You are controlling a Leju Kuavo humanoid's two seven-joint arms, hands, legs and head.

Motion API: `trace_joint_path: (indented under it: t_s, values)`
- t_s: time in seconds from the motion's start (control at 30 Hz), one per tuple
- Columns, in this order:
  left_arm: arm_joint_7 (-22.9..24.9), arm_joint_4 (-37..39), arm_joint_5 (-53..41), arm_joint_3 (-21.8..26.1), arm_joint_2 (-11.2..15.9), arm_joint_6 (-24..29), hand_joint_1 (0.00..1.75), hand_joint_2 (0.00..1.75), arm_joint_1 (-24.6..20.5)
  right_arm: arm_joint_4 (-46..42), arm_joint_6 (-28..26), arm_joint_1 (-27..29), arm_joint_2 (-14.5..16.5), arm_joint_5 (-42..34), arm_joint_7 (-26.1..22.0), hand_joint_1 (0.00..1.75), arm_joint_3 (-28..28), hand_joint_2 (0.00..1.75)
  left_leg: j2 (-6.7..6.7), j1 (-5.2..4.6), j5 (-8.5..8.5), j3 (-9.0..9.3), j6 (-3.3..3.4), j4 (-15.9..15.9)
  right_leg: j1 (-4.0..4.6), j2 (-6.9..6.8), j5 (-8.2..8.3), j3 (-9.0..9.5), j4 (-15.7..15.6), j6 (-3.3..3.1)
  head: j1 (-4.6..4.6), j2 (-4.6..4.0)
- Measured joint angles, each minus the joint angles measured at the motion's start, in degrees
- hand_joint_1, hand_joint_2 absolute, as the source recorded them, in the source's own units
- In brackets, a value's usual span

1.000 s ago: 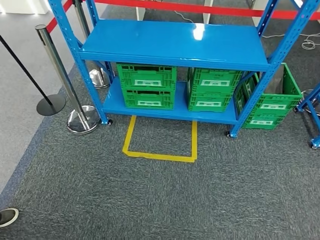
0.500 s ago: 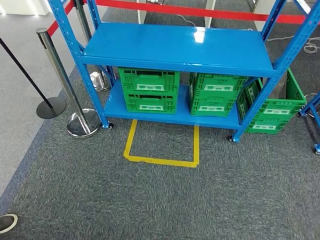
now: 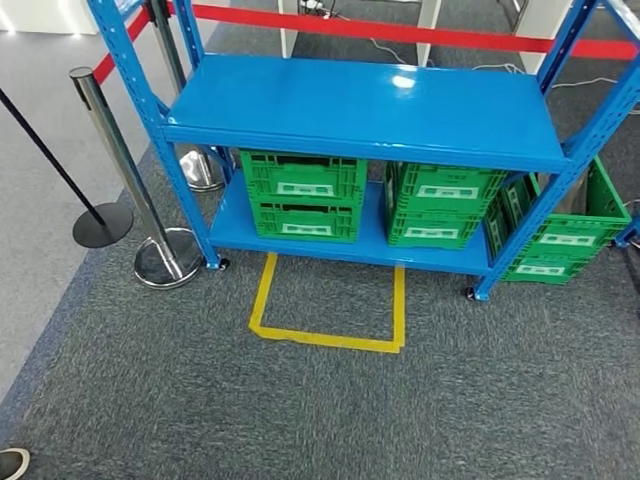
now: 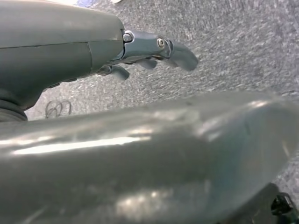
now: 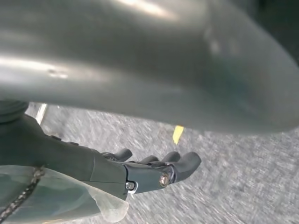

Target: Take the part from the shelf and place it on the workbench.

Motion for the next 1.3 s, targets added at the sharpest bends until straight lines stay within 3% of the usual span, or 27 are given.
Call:
trace_joint_path:
  t_s: [0.07,0.1,0.17,0.23,0.27,0.3,0.37,0.4,0.43,0.53,0.6,0.7,0.73,0.77,0.83,0.9,0.97,1.03,1.1,1.3]
  values:
    - [0.0,0.0,0.8,-0.6,0.2,0.2,0.00,0.00,-0.1,-0.1,0.3,0.1,0.0,-0.6,-0.1,0.00,0.0,0.00,0.08,0.05,-0.34,-0.44,-0.51,2.6,-0.32,-0.01,-0.24,1.38,-0.5,-0.63,-0.13,0.00]
    - [0.0,0.0,1.3,-0.9,0.3,0.4,0.00,0.00,-0.3,-0.2,0.3,0.0,0.0,-0.9,-0.2,0.00,0.0,0.00,0.12,0.18,-0.99,-1.89,-0.82,5.4,-0.48,-0.01,-0.48,2.22,-0.8,-0.85,-0.18,0.00]
    - [0.0,0.0,2.3,-1.6,0.5,0.7,0.00,0.00,-0.4,-0.2,0.3,-0.1,0.0,-1.6,-0.3,0.00,0.0,0.00,0.16,0.56,-3.56,-6.38,-1.49,12.2,-0.55,-0.01,-1.27,3.34,-1.0,-1.13,-0.30,-0.01]
    - [0.0,0.1,3.4,-2.4,0.8,1.0,0.00,0.00,-0.4,-0.2,0.4,0.0,-0.1,-2.2,-0.3,0.00,0.0,0.00,0.17,0.94,-5.53,-10.13,-2.03,15.5,-0.70,0.08,-2.39,4.60,-1.0,-0.96,-0.28,-0.01]
    - [0.0,0.1,3.8,-2.7,0.9,1.1,0.00,0.00,-0.4,-0.2,0.4,0.0,-0.1,-2.5,-0.3,0.00,0.0,0.00,0.19,1.07,-4.85,-10.95,-2.23,14.7,-0.85,0.14,-3.04,5.38,-1.0,-0.77,-0.28,-0.01]
    - [0.0,0.1,4.1,-3.1,1.0,1.2,0.00,0.00,-0.4,-0.2,0.4,0.1,-0.1,-2.6,-0.3,0.00,0.0,0.00,0.21,1.17,-2.76,-11.07,-2.41,12.4,-1.02,0.17,-3.71,6.16,-1.1,-0.55,-0.28,-0.01]
    - [0.0,0.2,4.4,-3.6,1.2,1.2,0.00,0.00,-0.3,-0.3,0.4,0.1,-0.1,-2.7,-0.3,0.00,0.0,0.00,0.48,1.25,3.03,-10.56,-2.49,6.5,-1.24,0.16,-5.01,7.67,-1.2,0.02,-0.37,-0.01]
    - [0.0,0.3,4.5,-3.8,1.3,1.3,0.00,0.00,-0.4,-0.3,0.3,0.0,-0.1,-2.8,-0.3,0.00,0.0,0.00,0.68,1.18,4.51,-10.38,-2.23,4.6,-1.23,0.16,-5.53,8.20,-1.3,0.38,-0.50,-0.01]
    - [0.0,0.3,4.7,-4.1,1.3,1.3,0.00,0.00,-0.4,-0.3,0.3,-0.1,-0.1,-3.0,-0.4,0.00,0.0,0.00,0.82,1.09,5.45,-10.30,-1.82,3.7,-1.15,0.13,-5.93,8.69,-1.4,0.79,-0.59,-0.01]
    - [0.0,0.4,5.4,-4.9,1.4,2.0,0.00,0.00,-0.4,-0.4,0.3,-0.3,-0.1,-4.3,-0.6,0.00,-0.2,0.00,0.86,1.00,5.91,-9.82,-0.40,3.4,-1.08,0.05,-6.59,9.69,-2.2,1.87,-0.63,-0.01]
    - [0.0,0.5,5.7,-5.5,1.5,2.6,0.00,0.00,-0.6,-0.5,0.3,-0.3,-0.2,-5.2,-0.8,0.00,-0.5,0.00,1.02,1.13,5.93,-9.42,0.29,2.6,-1.05,0.08,-8.21,8.47,0.3,2.15,-0.55,-0.01]
    - [0.2,0.5,7.0,-6.6,1.6,3.1,0.00,0.00,-0.9,-0.5,0.3,-0.2,-0.2,-6.2,-0.9,0.00,-0.8,0.00,1.60,0.87,5.49,-9.05,1.14,2.3,-0.76,0.13,-12.14,1.59,11.2,2.03,-0.45,-0.01]
    - [0.4,0.6,7.6,-7.1,1.7,3.2,0.00,0.00,-1.0,-0.6,0.3,-0.1,-0.2,-6.5,-0.9,0.00,-0.9,0.00,1.82,0.70,5.25,-8.86,1.36,2.3,-0.67,0.13,-12.13,-0.42,13.5,1.92,-0.44,-0.01]
    - [0.7,0.7,8.1,-7.6,1.7,3.3,0.00,0.00,-1.0,-0.6,0.3,0.0,-0.2,-6.8,-0.9,0.00,-1.0,0.00,2.03,0.53,5.00,-8.56,1.50,2.3,-0.55,0.10,-10.91,-1.51,13.9,1.70,-0.43,-0.01]
    - [1.0,0.8,9.0,-8.6,1.9,3.5,0.00,0.00,-1.1,-0.6,0.3,0.1,-0.2,-7.0,-1.0,0.00,-1.1,0.00,2.39,0.22,4.44,-7.71,1.52,2.3,-0.18,-0.09,-5.82,-0.68,8.8,0.94,-0.43,-0.01]
    - [1.1,1.0,9.8,-9.3,1.9,3.8,0.00,0.87,-1.3,-0.5,0.0,-0.1,-0.4,-6.9,-1.3,0.00,-1.1,0.00,2.68,-0.07,3.92,-7.12,1.21,2.3,0.34,-0.83,-2.34,1.45,2.5,0.02,-0.54,-0.01]
    - [1.4,1.3,10.6,-10.1,2.0,4.4,0.00,1.75,-1.5,-0.5,-0.7,-0.3,-0.4,-6.6,-1.9,0.00,-1.1,0.87,2.87,-0.28,3.70,-7.02,0.98,2.1,0.59,-1.27,-1.76,2.51,-0.1,-0.14,-0.67,-0.01]
    - [1.8,1.3,11.3,-10.9,2.2,5.1,0.00,1.75,-1.7,-0.5,-1.4,-0.4,-0.3,-6.4,-2.4,0.00,-1.1,1.75,2.96,-0.38,3.88,-6.98,1.41,1.8,0.56,-1.12,-1.39,2.83,-0.7,0.28,-0.69,-0.01]
    - [2.1,1.3,12.0,-11.7,2.4,5.7,0.00,1.75,-1.7,-0.5,-1.9,-0.3,-0.3,-6.5,-2.5,0.00,-1.1,1.75,2.98,-0.42,4.10,-6.89,1.66,1.6,0.56,-1.10,-1.29,2.85,-0.9,0.36,-0.67,-0.01]
    - [2.8,1.3,13.0,-13.6,2.8,6.4,0.00,1.75,-1.7,-0.5,-2.5,-0.6,-0.3,-7.0,-2.3,0.00,-1.1,1.75,2.96,-0.39,4.27,-6.57,1.02,1.1,0.61,-1.13,-1.49,2.93,-0.9,-0.12,-0.68,-0.01]
